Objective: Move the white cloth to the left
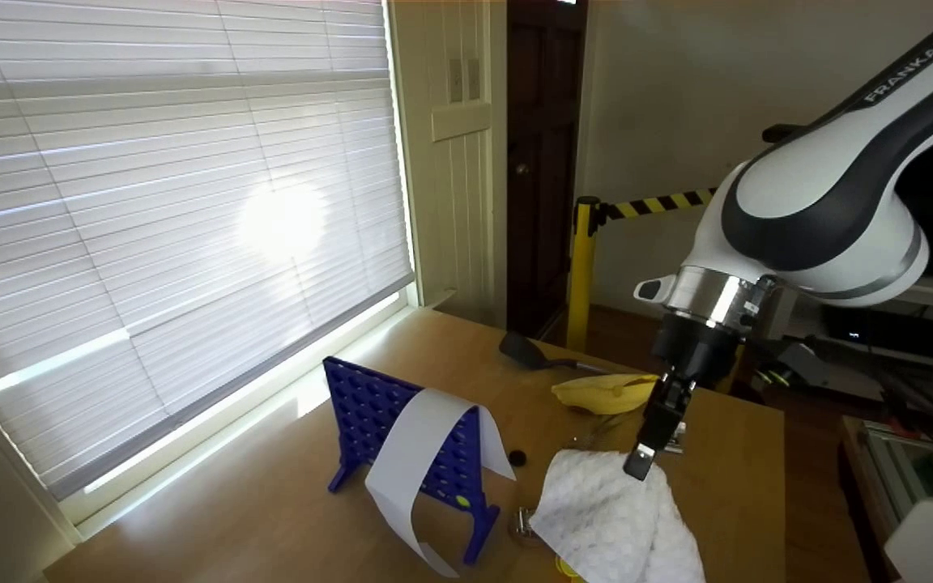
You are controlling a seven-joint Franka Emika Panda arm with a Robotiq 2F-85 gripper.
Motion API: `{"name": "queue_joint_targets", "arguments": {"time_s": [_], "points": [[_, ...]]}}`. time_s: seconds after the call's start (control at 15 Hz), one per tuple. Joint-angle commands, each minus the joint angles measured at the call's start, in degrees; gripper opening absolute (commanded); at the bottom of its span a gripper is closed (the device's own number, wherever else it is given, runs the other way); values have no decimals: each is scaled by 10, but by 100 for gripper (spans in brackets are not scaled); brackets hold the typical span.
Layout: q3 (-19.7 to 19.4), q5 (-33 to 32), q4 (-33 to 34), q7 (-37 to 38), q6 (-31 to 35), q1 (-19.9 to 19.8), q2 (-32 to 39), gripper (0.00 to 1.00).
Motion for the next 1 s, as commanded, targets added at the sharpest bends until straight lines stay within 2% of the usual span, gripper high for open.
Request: {"name": "queue_joint_targets", "arguments": {"time_s": [0.0, 0.07, 0.13, 0.27, 0.4, 0.47, 0.53, 0.73, 0.8, 0.93], "points": [[-9, 135, 9, -131, 18, 46, 41, 2], [-6, 156, 10, -159, 20, 50, 55, 32], [-6, 182, 12, -194, 22, 53, 67, 32], [-4, 212, 18, -230, 21, 52, 78, 45], [-2, 186, 16, -197, 10, 44, 58, 59], [3, 157, 12, -162, 25, 41, 42, 68], [79, 122, 8, -124, 20, -39, 29, 73], [132, -31, -14, 16, 60, -96, 22, 94], [144, -78, 9, 52, 58, -117, 46, 100], [211, -172, 6, 111, 27, -215, 35, 100]]}}
